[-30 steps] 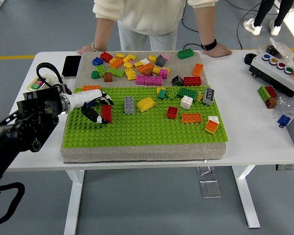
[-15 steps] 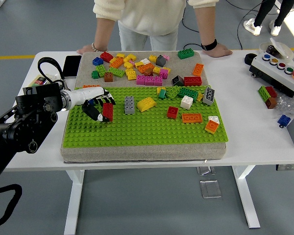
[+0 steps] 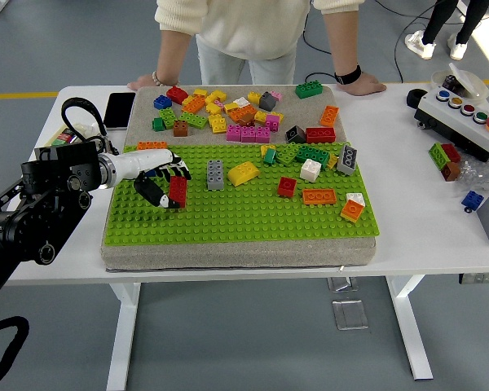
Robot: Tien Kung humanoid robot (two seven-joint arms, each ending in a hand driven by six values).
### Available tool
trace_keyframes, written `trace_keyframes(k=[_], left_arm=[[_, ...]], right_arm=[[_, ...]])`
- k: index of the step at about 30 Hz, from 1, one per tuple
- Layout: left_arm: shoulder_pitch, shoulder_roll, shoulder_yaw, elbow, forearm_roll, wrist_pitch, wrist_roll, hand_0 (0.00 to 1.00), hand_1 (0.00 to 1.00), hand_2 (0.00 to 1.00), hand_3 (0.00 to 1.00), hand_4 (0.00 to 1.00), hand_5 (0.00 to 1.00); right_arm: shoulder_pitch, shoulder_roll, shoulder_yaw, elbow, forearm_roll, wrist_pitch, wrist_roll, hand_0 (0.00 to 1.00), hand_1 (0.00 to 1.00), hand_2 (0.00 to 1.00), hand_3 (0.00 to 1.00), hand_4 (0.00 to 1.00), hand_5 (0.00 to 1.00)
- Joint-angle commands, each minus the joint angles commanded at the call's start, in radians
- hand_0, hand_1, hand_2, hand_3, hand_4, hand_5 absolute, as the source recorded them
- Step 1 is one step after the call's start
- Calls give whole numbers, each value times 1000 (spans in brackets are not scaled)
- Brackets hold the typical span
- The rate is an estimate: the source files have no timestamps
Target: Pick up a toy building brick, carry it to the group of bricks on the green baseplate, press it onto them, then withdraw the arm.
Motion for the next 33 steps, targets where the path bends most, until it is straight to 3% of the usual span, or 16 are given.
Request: trace_keyframes(k=[20,21,26,27,32,33], left_arm=[[28,9,-17,-19,13,-27,2,696,679,615,594,540,5],[29,9,-18,-20,14,-31,2,752,710,633,614,629,51],[34,11,-27,-25,15,-51,-2,752,710,633,614,629,51],[34,11,-29,-27,15,-53,-2,780,738,699,703,826,179],[42,12,-36,-46,13,-78,4,780,738,699,703,826,179],[44,11,-39,-50,11,-80,6,805,754,744,789,947,242]], right_arm=[[-3,1,-1,0,-2,-1,-1,723,637,681,613,942,489],[-3,1,-1,0,-2,0,-1,723,637,681,613,942,489],[-4,2,-1,0,-2,-1,-2,723,637,681,613,942,489],[-4,2,-1,0,-2,-1,-2,723,637,681,613,941,490],[-5,2,-1,0,-2,-1,-3,723,637,681,613,941,490],[-6,2,-1,0,-3,-1,-4,723,637,681,613,942,489]])
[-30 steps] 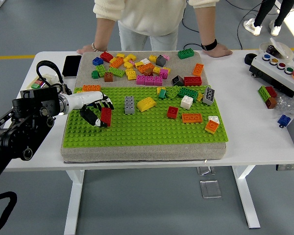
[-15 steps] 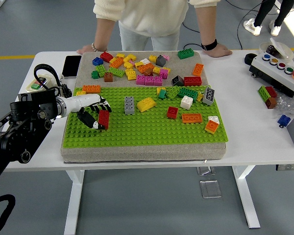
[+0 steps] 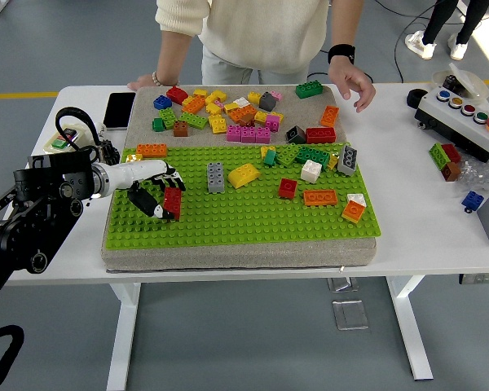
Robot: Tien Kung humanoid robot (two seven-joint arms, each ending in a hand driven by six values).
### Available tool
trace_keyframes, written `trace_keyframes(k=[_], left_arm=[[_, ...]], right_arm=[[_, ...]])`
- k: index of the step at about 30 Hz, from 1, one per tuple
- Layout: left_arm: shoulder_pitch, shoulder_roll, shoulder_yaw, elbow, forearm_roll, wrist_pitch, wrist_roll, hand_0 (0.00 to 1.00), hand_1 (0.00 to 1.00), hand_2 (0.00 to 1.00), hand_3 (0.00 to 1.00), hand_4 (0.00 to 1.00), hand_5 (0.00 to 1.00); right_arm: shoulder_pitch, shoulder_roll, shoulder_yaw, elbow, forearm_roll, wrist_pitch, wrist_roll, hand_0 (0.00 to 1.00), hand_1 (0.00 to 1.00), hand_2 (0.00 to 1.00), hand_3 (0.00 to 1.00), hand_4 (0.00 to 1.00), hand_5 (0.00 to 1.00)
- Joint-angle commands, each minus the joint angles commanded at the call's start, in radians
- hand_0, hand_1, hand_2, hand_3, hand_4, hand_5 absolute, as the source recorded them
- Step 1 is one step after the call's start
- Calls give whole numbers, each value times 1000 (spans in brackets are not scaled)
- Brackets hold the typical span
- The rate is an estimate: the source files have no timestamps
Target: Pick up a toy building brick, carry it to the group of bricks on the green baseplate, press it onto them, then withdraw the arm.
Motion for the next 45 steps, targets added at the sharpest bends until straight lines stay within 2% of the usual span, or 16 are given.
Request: trace_keyframes(k=[5,6,11,12,21,29,30,35,36,45], left_arm=[[4,-2,-10,-6,-13,-4,3,805,754,744,789,947,242],[4,-2,-11,-6,-13,-4,4,820,764,767,826,962,257],[5,-6,-16,-4,-24,1,5,820,764,767,826,962,257],[5,-7,-17,-4,-25,3,5,831,769,789,860,970,264],[4,-7,-21,-12,-28,12,1,834,774,795,871,976,268],[9,-1,-33,-55,-18,16,-10,837,776,798,873,987,279],[11,1,-34,-67,-10,19,-13,872,804,795,848,998,333],[18,10,-33,-103,13,32,-23,872,804,795,848,998,333],[19,12,-32,-107,15,33,-24,906,809,790,812,998,427],[42,52,-13,-136,50,37,-46,924,809,780,794,998,433]], right_arm=[[1,0,-1,0,0,-1,1,723,637,681,613,942,489],[1,1,-1,0,0,-1,1,723,637,681,614,942,489],[2,1,-1,0,2,-2,1,723,637,681,614,942,489],[2,1,-1,0,2,-2,1,723,637,681,613,942,489],[1,0,1,0,1,-1,1,725,637,681,613,942,490],[2,0,2,0,1,0,1,723,637,681,612,941,490],[2,0,2,0,1,1,1,724,637,681,610,941,490],[3,-1,4,0,1,2,0,724,637,681,610,941,490],[3,-1,4,0,0,2,0,725,637,681,609,940,489],[1,-2,6,0,1,5,1,725,637,681,610,940,492]])
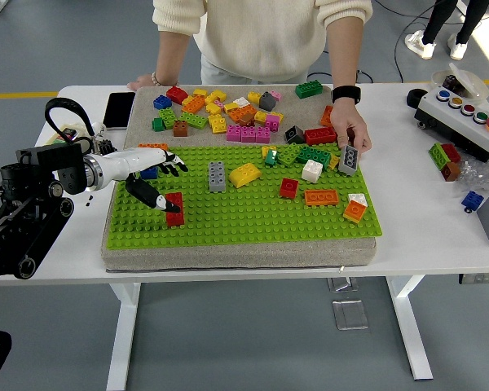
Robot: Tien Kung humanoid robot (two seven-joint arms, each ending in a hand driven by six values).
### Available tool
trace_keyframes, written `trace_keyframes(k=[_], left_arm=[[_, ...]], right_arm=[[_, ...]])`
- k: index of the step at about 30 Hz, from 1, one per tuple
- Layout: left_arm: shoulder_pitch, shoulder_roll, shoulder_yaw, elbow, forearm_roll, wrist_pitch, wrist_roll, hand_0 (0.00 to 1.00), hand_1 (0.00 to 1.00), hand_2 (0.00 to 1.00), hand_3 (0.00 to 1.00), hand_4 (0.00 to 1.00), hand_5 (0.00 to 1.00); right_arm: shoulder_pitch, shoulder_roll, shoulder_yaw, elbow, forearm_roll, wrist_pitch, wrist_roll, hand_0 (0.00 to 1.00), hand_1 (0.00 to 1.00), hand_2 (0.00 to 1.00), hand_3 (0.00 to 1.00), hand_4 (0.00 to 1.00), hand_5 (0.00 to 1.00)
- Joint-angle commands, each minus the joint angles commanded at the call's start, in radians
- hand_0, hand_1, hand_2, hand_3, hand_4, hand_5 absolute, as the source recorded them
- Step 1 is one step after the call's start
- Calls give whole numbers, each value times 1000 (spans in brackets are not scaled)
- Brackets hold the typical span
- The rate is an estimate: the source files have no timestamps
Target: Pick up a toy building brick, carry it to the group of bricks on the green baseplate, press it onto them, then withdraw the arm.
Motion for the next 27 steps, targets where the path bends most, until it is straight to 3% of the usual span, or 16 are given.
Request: trace_keyframes(k=[27], left_arm=[[18,10,26,0,15,-33,-8,957,809,762,784,998,486]], right_arm=[[1,1,-1,0,-2,-1,-2,723,638,681,603,937,496]])
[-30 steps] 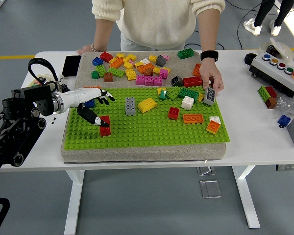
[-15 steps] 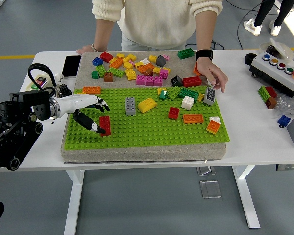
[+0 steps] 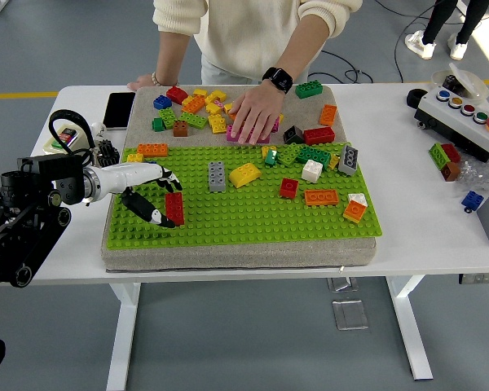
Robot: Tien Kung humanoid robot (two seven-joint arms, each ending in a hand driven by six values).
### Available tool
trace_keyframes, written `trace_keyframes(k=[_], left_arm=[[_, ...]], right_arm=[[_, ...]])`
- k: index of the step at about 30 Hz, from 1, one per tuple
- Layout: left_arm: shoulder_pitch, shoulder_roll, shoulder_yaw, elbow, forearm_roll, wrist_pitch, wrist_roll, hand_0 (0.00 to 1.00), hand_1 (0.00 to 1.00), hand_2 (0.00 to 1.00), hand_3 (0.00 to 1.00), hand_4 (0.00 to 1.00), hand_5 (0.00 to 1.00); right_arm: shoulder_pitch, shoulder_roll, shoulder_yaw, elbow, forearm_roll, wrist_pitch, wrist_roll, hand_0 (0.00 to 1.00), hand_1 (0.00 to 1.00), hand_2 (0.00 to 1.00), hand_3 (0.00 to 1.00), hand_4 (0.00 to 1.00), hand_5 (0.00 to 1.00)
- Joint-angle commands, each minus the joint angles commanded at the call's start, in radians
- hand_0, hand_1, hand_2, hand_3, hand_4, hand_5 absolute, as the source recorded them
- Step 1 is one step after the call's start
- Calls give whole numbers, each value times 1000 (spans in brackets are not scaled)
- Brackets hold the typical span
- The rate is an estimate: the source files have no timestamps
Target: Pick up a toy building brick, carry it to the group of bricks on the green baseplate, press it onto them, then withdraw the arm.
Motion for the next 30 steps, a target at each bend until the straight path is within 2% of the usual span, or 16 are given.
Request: trace_keyframes(k=[20,30], left_arm=[[8,1,-5,-25,-4,-30,4,956,805,761,773,998,492],[9,-5,0,-26,-9,-29,3,955,804,759,774,998,492]], right_arm=[[1,-1,6,0,-2,2,1,723,638,681,601,936,494],[2,-1,6,0,-1,1,1,722,638,681,601,936,494]])
